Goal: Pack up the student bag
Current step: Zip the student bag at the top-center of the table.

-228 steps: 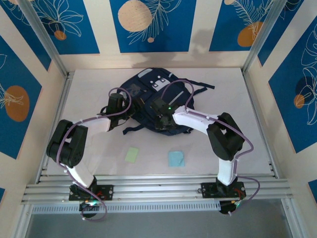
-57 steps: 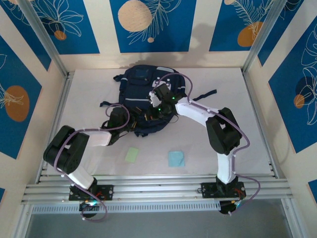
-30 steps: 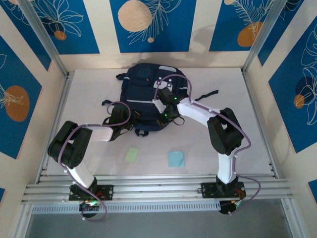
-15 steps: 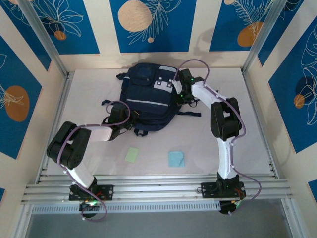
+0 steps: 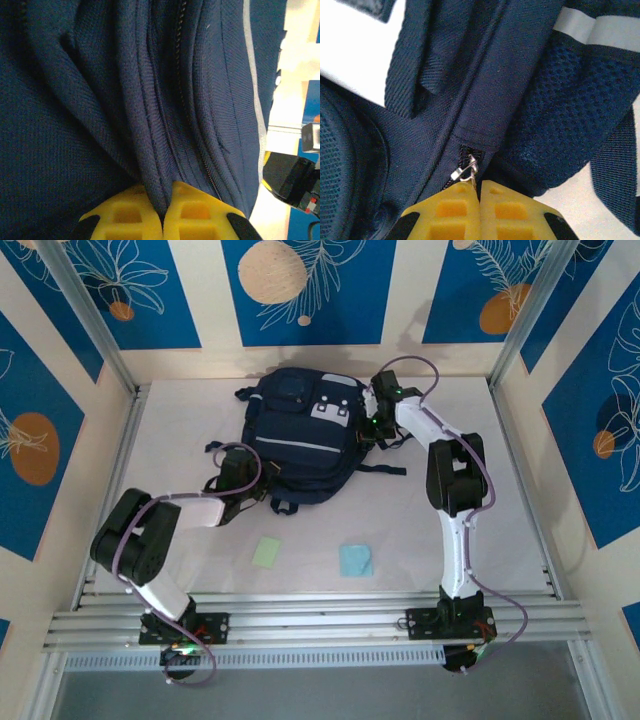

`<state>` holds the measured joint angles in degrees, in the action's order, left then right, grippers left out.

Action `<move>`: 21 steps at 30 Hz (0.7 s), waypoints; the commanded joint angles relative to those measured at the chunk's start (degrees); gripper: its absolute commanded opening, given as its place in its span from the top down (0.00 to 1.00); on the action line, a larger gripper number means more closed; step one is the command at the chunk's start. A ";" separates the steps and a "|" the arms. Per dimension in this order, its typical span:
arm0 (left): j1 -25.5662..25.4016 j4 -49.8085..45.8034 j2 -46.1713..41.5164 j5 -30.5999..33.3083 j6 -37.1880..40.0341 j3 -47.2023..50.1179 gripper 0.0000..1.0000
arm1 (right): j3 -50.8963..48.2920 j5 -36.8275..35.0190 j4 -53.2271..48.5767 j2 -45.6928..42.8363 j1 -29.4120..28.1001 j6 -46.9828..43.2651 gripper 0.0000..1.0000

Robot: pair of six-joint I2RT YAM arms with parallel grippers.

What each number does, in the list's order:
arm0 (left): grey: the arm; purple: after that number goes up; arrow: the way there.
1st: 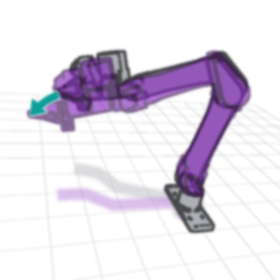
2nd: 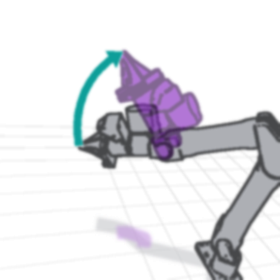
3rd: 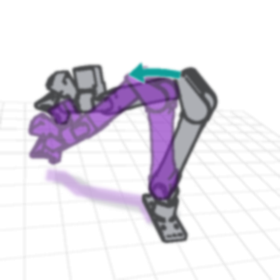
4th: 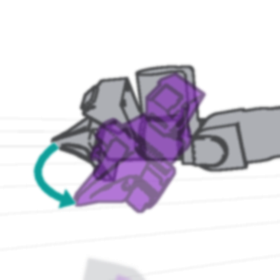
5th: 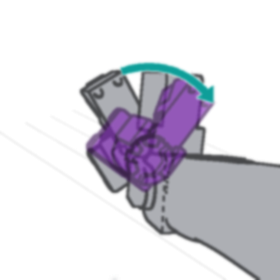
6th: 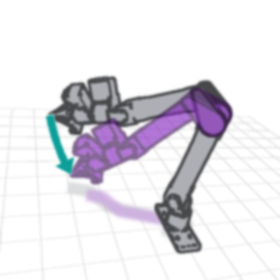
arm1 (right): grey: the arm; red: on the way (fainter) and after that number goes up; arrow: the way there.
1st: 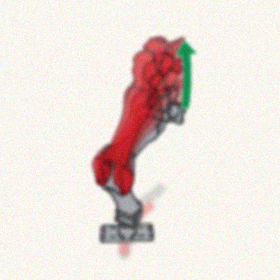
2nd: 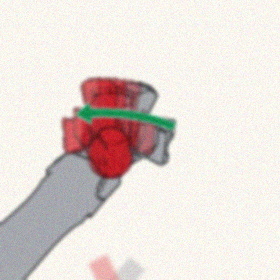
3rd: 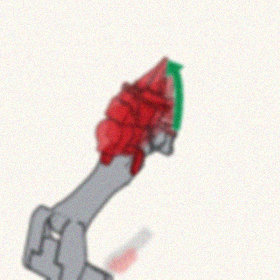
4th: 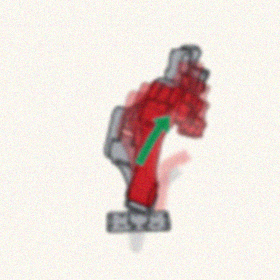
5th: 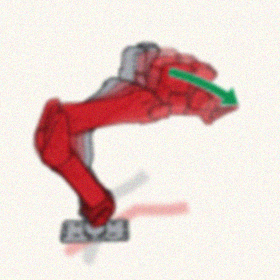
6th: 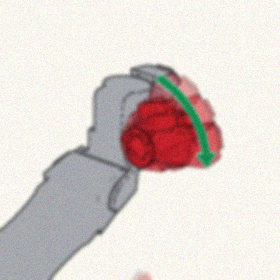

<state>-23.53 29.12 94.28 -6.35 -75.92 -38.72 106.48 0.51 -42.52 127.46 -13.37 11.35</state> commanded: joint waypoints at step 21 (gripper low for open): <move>1.23 -4.14 0.42 -10.08 11.64 -4.95 1.00 | -28.35 12.94 25.17 -24.02 -3.47 9.13 0.32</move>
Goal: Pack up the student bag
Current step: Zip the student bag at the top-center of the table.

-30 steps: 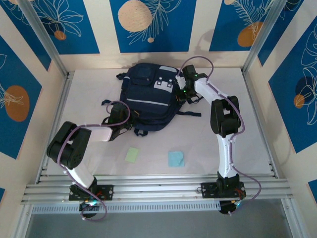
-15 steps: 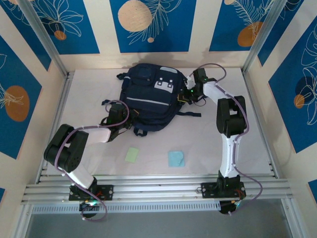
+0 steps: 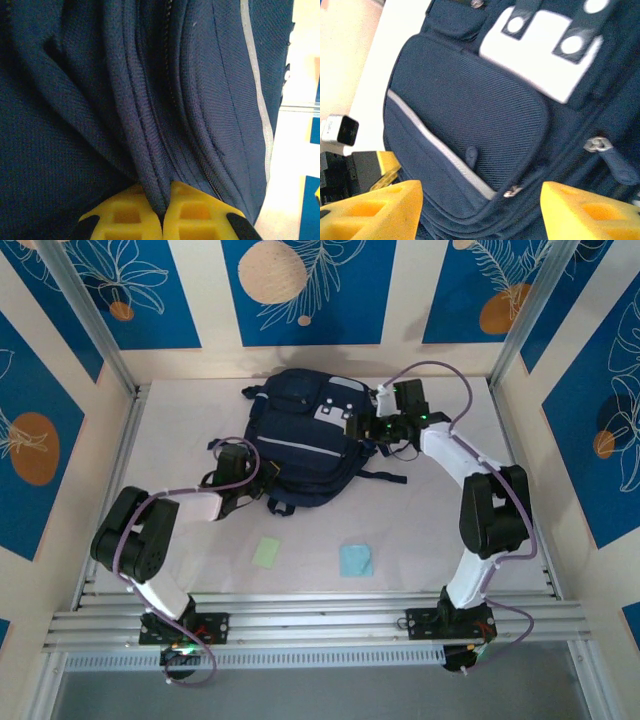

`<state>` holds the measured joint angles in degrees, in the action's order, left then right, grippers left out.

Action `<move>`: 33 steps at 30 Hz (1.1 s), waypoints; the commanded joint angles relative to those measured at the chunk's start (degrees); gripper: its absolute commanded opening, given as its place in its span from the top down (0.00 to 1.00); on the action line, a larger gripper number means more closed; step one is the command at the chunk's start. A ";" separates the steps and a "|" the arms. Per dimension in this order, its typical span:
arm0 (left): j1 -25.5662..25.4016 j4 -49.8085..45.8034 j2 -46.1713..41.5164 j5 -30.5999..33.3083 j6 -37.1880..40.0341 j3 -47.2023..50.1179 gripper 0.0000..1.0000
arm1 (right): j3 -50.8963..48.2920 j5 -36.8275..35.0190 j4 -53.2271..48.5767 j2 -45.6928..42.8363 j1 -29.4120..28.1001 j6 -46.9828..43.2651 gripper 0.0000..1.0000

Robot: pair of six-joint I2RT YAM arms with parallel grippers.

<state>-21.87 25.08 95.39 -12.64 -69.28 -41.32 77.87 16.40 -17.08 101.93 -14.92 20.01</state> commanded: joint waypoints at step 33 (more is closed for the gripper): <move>-4.81 2.09 0.10 2.07 7.42 -3.69 1.00 | -3.18 10.49 -5.05 1.40 -16.04 17.14 0.13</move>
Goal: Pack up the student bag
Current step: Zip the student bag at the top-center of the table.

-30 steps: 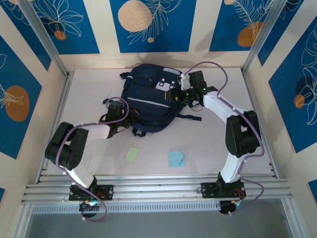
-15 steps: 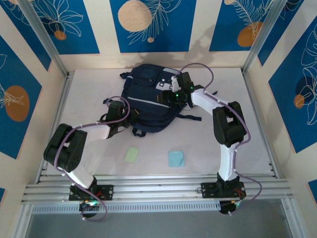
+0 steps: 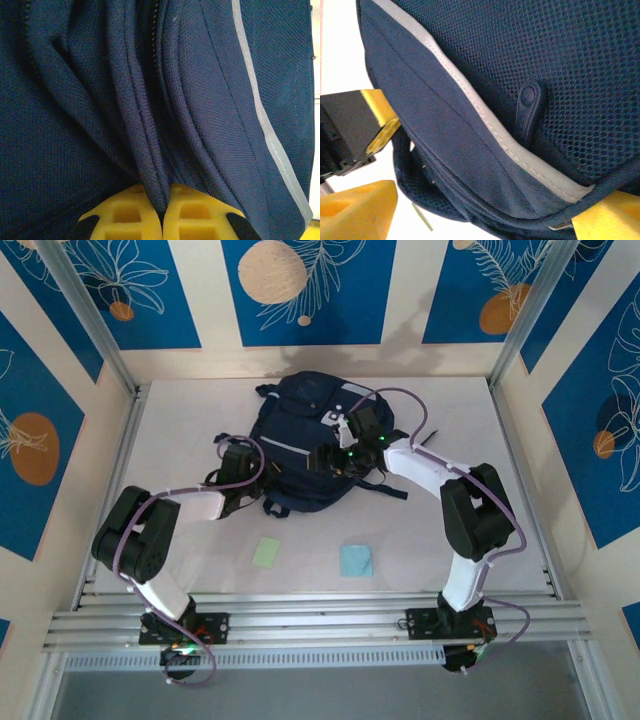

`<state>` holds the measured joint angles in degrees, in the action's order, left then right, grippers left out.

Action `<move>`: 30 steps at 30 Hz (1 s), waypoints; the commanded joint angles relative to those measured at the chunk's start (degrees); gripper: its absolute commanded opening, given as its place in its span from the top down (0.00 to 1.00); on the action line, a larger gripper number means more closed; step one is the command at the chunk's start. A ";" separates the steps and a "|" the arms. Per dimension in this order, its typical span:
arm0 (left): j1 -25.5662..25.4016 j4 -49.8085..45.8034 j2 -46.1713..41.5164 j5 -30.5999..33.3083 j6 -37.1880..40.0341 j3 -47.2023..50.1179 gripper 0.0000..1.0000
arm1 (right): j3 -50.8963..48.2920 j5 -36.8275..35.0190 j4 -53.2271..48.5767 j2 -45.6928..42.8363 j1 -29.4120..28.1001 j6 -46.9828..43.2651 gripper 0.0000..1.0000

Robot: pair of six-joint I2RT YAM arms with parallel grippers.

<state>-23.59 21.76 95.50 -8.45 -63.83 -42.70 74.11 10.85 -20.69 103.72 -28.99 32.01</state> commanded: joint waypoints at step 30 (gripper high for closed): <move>-2.40 -29.69 -14.23 2.02 29.67 -11.71 0.55 | 3.37 -1.44 -9.83 -1.11 8.27 0.64 0.23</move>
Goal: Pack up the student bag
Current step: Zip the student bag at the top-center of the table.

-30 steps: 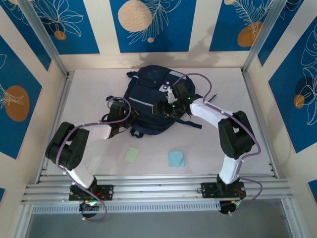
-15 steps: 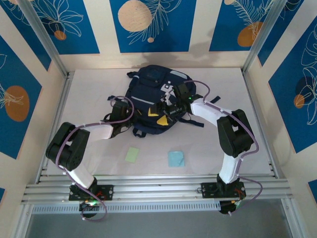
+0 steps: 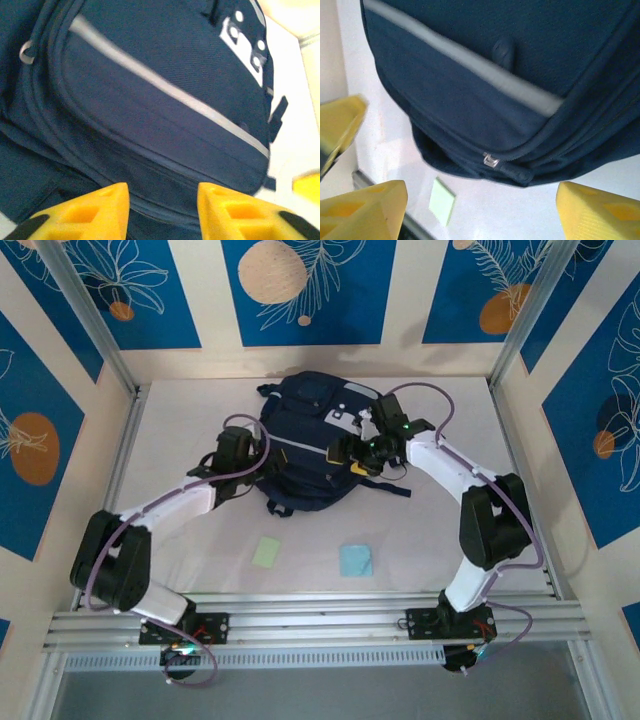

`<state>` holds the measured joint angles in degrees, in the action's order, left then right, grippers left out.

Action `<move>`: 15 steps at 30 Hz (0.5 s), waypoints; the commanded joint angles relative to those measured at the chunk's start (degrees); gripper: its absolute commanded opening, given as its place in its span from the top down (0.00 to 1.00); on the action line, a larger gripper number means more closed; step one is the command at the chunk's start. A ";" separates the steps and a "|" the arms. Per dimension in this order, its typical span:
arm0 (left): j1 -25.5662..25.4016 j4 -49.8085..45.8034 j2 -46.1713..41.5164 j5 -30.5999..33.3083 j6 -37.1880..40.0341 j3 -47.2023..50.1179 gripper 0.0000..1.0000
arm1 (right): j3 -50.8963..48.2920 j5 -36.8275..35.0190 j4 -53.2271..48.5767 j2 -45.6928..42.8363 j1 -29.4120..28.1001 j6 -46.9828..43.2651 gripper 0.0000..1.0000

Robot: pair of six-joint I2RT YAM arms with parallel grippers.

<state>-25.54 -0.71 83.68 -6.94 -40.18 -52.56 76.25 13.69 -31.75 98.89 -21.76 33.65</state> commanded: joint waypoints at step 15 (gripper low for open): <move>-16.23 -3.80 5.52 10.29 2.35 -5.56 0.48 | 4.77 2.32 12.87 11.80 -2.55 6.46 1.00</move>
<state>-39.13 -5.39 86.32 -1.98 -36.99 -55.09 80.01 12.67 -22.98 112.31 -22.70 38.09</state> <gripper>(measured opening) 0.520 0.050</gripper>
